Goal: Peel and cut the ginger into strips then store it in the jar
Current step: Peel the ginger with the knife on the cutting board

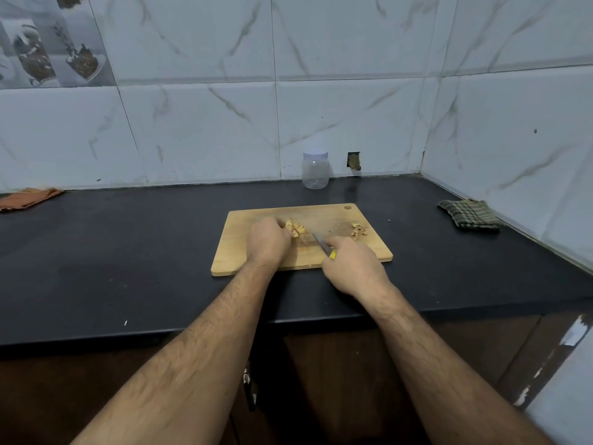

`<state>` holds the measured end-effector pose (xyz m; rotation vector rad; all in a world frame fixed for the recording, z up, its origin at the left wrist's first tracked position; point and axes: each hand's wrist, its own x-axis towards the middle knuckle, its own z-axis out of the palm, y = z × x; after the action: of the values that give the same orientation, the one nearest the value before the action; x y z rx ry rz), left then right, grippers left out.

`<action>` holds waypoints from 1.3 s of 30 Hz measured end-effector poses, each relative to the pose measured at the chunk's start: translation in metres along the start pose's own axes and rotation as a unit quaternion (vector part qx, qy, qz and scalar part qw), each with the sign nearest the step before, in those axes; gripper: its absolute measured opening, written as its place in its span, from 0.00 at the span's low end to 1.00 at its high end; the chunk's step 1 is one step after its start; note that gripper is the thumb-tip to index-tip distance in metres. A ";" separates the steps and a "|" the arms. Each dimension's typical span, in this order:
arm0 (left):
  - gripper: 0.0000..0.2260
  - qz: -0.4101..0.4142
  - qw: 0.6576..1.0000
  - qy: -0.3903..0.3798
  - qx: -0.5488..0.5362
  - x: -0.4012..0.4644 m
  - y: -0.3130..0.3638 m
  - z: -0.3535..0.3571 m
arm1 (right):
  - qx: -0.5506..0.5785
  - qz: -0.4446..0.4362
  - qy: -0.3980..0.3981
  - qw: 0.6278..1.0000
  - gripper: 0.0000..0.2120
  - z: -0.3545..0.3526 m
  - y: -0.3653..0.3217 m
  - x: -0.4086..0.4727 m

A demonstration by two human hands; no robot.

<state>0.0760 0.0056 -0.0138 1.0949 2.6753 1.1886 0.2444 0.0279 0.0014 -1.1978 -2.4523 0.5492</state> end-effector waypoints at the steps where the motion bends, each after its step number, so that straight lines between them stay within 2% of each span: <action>1: 0.11 0.011 1.000 0.001 0.020 0.001 0.003 0.001 | 0.003 -0.001 0.000 1.000 0.21 0.001 -0.001 0.003; 3: 0.12 0.027 0.998 -0.007 0.059 0.005 0.008 0.003 | 0.009 0.002 -0.001 1.000 0.22 0.003 -0.003 0.010; 7: 0.05 0.027 0.992 -0.038 0.115 0.015 0.013 0.007 | 0.011 0.007 -0.003 1.000 0.20 0.009 -0.009 0.022; 14: 0.08 0.014 0.996 -0.032 0.082 0.026 0.007 0.012 | 0.034 -0.004 0.009 0.999 0.20 0.018 -0.010 0.030; 20: 0.16 0.002 1.000 -0.007 0.025 0.018 0.007 0.007 | 0.038 0.000 0.013 0.999 0.21 0.014 -0.003 0.025; 26: 0.13 0.003 0.993 -0.093 0.069 -0.007 0.020 -0.001 | 0.015 -0.002 0.015 1.000 0.21 0.005 0.002 0.010; 30: 0.15 0.021 0.989 -0.121 0.088 -0.016 0.021 -0.002 | -0.001 -0.008 0.003 1.000 0.22 0.000 0.001 -0.001; 32: 0.13 0.020 0.988 -0.138 0.066 -0.016 0.019 -0.005 | -0.005 -0.012 -0.010 1.000 0.23 -0.001 0.001 -0.006; 36: 0.03 -0.010 0.988 -0.150 -0.020 -0.011 0.008 -0.009 | -0.021 -0.014 -0.020 0.999 0.23 -0.002 0.000 -0.008; 39: 0.02 0.024 0.989 -0.145 0.002 -0.011 0.004 -0.009 | -0.028 -0.015 -0.025 0.999 0.23 -0.001 -0.002 -0.009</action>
<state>0.0843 -0.0048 -0.0074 1.2328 2.4462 0.9451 0.2490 0.0196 0.0016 -1.1802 -2.5382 0.5115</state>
